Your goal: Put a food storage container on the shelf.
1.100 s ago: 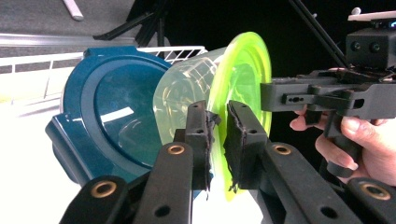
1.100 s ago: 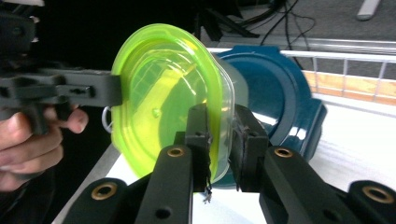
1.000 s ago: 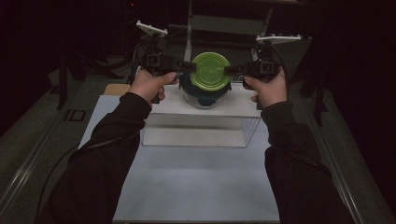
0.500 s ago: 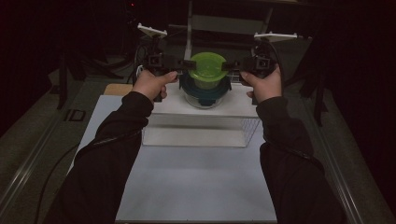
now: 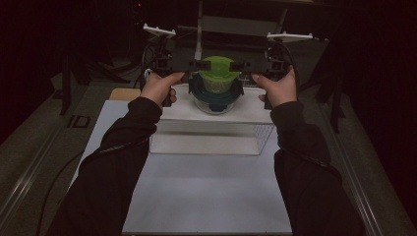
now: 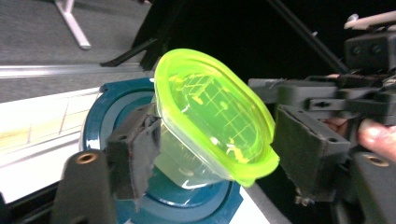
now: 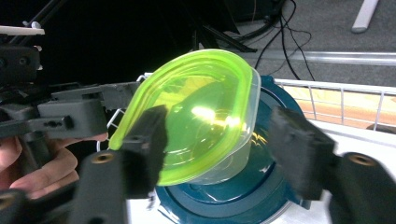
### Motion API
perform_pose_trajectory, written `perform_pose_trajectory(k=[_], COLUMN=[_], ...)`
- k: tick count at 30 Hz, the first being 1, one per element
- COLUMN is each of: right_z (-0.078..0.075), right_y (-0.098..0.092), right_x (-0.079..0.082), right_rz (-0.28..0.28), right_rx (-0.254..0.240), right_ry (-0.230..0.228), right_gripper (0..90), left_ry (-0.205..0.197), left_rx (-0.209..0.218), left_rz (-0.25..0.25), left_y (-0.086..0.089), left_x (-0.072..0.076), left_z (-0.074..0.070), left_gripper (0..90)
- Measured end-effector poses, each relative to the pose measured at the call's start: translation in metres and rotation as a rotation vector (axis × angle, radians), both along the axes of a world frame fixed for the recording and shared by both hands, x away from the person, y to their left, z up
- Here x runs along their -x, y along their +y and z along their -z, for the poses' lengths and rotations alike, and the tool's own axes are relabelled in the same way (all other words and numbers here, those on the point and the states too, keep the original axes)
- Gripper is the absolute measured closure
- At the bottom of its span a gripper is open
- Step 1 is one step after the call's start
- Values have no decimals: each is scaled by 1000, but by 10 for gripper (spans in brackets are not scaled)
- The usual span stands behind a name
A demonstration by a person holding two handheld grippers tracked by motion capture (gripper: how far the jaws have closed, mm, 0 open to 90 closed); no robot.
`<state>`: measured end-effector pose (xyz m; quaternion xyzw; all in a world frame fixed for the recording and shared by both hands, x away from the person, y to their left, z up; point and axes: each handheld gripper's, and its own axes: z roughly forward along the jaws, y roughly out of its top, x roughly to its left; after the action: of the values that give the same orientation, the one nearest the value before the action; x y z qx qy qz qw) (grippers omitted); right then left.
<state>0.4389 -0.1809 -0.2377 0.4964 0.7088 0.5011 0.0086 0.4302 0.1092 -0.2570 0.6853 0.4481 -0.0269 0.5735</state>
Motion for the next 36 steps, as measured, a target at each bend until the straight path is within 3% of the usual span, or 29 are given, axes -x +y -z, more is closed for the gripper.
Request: perform_pose_trajectory(k=[3,8,10,12,24,29,32,36], right_z=[-2,-1,1,2,22,40,51,71], right_y=[-1,-6,-11,-14,-29,-33,-38,-43], right_x=[7,18,23,28,63,79,88,101], right_rz=[-37,-73,-70,-68,-109,-121,-129,-143], right_rx=[-11,-30,-54,-35,-1,35,22,18], right_ry=[-24,-51,-52,-66,-106,-118,-122,-115], right_gripper=[269,228,229,231,232,232,232,229], left_ry=[-39,-112,-134,-167,-251,-261,-282,-272], left_rx=[3,1,-7,-10,-36,-28,-49,-64], left_rz=[14,38,60,63,110,120,130,150], left_y=[2,6,8,15,26,29,29,28], left_x=[8,27,37,52,94,107,116,124], left_z=[-1,0,1,7,31,46,57,71], left_gripper=[175,7,4,4,4,4,4,4])
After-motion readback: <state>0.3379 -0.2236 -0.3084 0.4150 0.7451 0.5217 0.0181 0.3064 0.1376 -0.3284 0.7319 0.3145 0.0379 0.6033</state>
